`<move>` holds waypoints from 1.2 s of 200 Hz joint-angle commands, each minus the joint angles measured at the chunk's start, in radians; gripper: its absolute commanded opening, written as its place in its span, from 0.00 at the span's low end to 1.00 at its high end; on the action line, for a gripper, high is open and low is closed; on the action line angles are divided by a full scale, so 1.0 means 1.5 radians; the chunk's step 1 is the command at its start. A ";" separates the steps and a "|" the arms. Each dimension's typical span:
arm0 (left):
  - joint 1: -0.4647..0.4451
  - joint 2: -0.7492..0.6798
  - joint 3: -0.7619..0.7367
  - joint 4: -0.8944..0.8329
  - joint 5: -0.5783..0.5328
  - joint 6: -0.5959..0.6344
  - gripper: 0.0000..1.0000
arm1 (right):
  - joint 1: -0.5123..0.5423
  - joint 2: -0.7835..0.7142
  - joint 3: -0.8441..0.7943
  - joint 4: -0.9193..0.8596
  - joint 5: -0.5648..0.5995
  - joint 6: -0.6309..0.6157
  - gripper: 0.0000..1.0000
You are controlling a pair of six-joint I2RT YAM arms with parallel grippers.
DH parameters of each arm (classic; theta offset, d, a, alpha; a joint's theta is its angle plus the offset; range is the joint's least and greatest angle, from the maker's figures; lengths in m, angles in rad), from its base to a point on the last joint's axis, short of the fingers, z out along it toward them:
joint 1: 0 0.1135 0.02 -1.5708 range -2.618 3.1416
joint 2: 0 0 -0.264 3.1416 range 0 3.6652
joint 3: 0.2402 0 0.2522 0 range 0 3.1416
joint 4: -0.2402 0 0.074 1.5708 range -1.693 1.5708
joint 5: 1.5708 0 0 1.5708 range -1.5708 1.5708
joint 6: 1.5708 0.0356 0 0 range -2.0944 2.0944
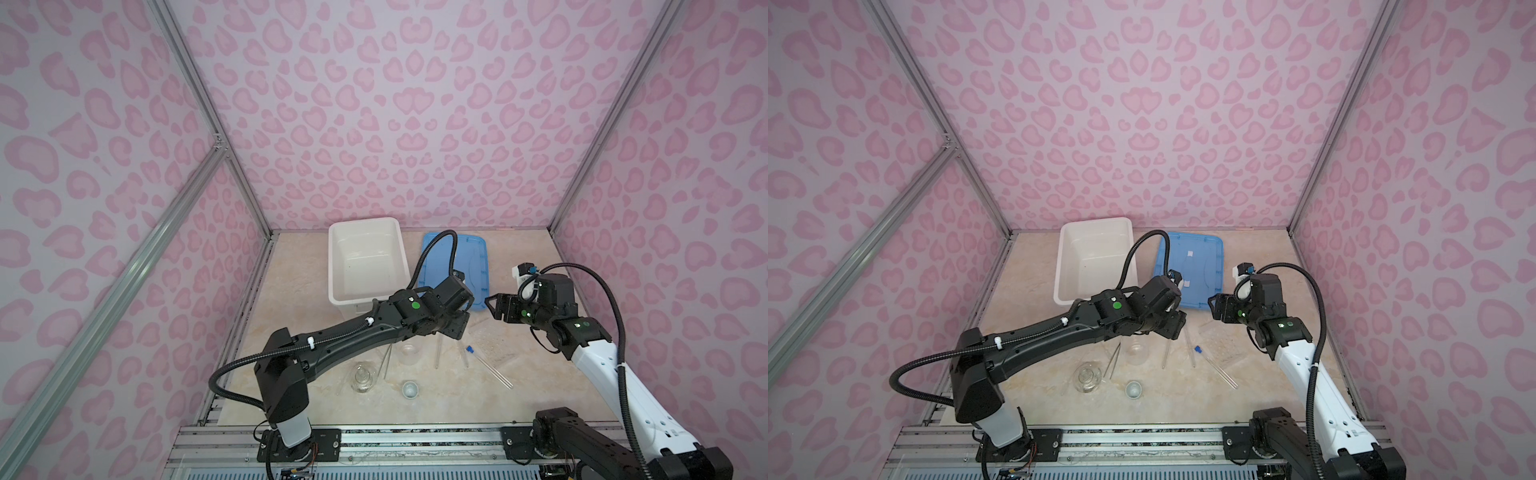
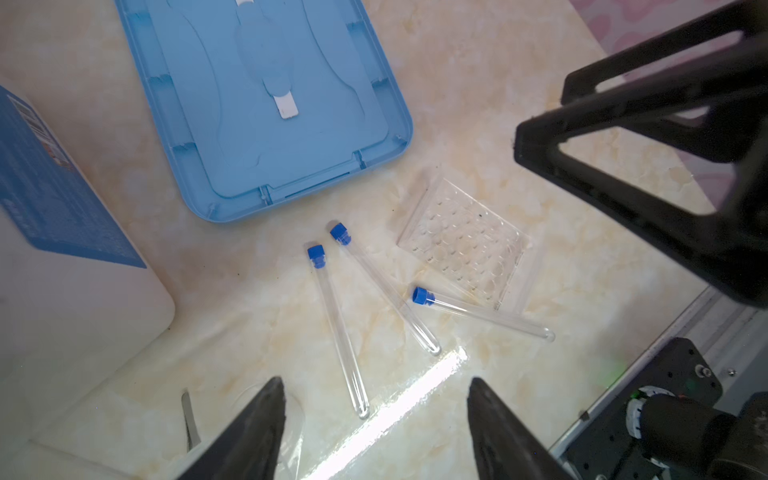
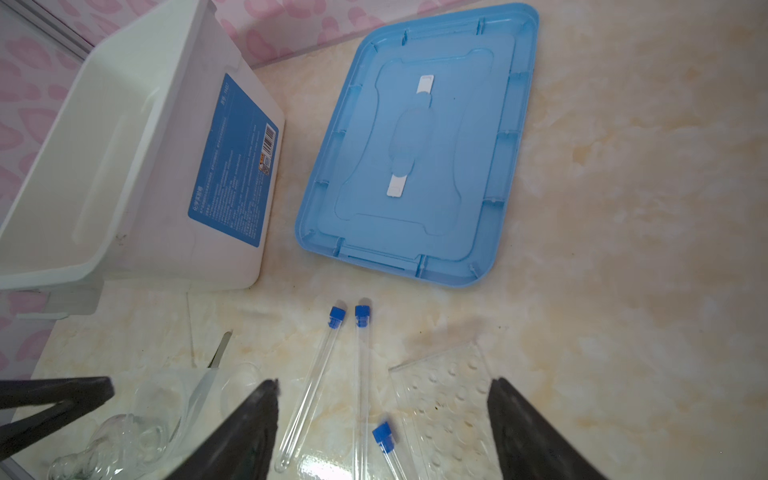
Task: Organize the chemistry lab equipment
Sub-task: 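Reach the left gripper toward the blue-capped test tubes while the right gripper moves forward, then lower the left gripper and close it on a blue-capped test tube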
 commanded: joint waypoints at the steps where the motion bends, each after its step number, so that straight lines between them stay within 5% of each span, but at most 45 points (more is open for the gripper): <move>1: 0.000 0.059 0.034 -0.033 0.034 0.017 0.60 | 0.001 -0.002 -0.018 0.008 -0.001 0.007 0.80; 105: 0.041 0.212 0.018 -0.023 0.071 0.006 0.50 | -0.014 -0.006 -0.048 0.024 0.008 0.001 0.79; 240: 0.052 0.229 -0.006 0.004 0.076 -0.008 0.38 | -0.023 -0.007 -0.055 0.032 0.018 0.004 0.79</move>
